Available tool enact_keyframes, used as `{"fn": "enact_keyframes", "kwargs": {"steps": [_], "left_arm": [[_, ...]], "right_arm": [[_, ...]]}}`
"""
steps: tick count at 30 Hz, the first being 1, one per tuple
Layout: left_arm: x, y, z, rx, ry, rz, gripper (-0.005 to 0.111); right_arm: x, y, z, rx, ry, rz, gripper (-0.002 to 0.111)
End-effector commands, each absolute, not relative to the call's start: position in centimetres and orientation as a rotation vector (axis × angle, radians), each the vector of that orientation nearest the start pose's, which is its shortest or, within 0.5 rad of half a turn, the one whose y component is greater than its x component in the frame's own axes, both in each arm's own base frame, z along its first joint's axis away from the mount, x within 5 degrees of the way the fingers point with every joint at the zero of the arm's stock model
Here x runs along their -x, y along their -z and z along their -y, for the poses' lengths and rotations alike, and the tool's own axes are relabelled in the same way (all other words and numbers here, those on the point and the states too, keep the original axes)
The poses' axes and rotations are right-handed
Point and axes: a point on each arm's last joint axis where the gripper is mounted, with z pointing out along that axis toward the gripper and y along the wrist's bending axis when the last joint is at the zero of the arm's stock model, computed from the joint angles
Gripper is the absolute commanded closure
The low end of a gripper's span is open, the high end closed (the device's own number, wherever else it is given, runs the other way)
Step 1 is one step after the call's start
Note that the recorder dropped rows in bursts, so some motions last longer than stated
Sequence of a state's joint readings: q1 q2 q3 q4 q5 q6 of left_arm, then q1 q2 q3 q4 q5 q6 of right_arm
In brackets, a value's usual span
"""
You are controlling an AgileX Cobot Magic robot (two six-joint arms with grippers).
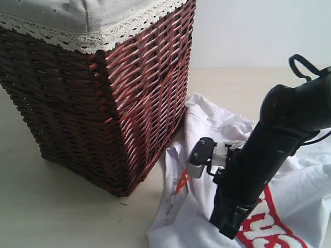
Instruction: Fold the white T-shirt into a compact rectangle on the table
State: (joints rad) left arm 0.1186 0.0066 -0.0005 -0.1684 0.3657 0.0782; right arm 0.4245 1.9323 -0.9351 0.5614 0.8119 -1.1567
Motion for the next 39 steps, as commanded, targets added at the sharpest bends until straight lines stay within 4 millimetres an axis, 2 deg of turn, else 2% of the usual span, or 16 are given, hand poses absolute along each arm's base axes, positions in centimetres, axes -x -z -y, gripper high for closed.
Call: {"fn": "enact_keyframes", "kwargs": {"steps": [1, 5, 9, 12, 15, 18, 21, 24, 26, 30, 34, 36, 39], "left_arm": [[-5.3, -18.1, 0.0, 0.14, 0.042, -1.834, 0.107], [-5.3, -18.1, 0.0, 0.14, 0.042, -1.834, 0.107], [-5.3, -18.1, 0.0, 0.14, 0.042, -1.834, 0.107], [-5.3, -18.1, 0.0, 0.14, 0.042, -1.834, 0.107], [-5.3, -18.1, 0.0, 0.14, 0.042, -1.834, 0.107], [-5.3, -18.1, 0.0, 0.14, 0.042, -1.834, 0.107], [-5.3, -18.1, 0.0, 0.14, 0.042, -1.834, 0.107], [-5.3, -18.1, 0.0, 0.14, 0.042, -1.834, 0.107], [-5.3, -18.1, 0.0, 0.14, 0.042, -1.834, 0.107], [-5.3, -18.1, 0.0, 0.14, 0.042, -1.834, 0.107], [-5.3, -18.1, 0.0, 0.14, 0.042, -1.834, 0.107], [-5.3, -18.1, 0.0, 0.14, 0.042, -1.834, 0.107], [-5.3, -18.1, 0.0, 0.14, 0.042, -1.834, 0.107]], "right_arm": [[-25.1, -10.3, -17.9, 1.752, -0.685, -2.531, 0.108], [-25.5, -11.8, -18.3, 1.68, -0.699, -2.511, 0.108], [-26.1, -16.6, -16.6, 1.54, -0.663, -2.449, 0.104], [-26.5, -20.4, -14.4, 1.463, -0.572, -2.347, 0.093], [-27.0, -23.6, -12.6, 1.374, -0.462, -2.194, 0.076], [-26.9, -25.7, -12.9, 1.332, -0.475, -2.028, 0.069], [-26.1, -27.0, -14.5, 1.327, -0.66, -1.897, 0.076], [-23.7, -27.8, -17.1, 1.478, -0.878, -1.702, 0.097], [-22.3, -27.9, -18.6, 1.601, -0.92, -1.586, 0.107], [-20.8, -26.5, -21.8, 1.775, -0.847, -1.431, 0.108], [-21.4, -24.9, -24.4, 1.773, -0.705, -1.309, 0.108], [-22.4, -24.2, -25.6, 1.681, -0.725, -1.383, 0.108], [-23.7, -23.3, -26.9, 1.651, -0.753, -1.419, 0.108]]}}
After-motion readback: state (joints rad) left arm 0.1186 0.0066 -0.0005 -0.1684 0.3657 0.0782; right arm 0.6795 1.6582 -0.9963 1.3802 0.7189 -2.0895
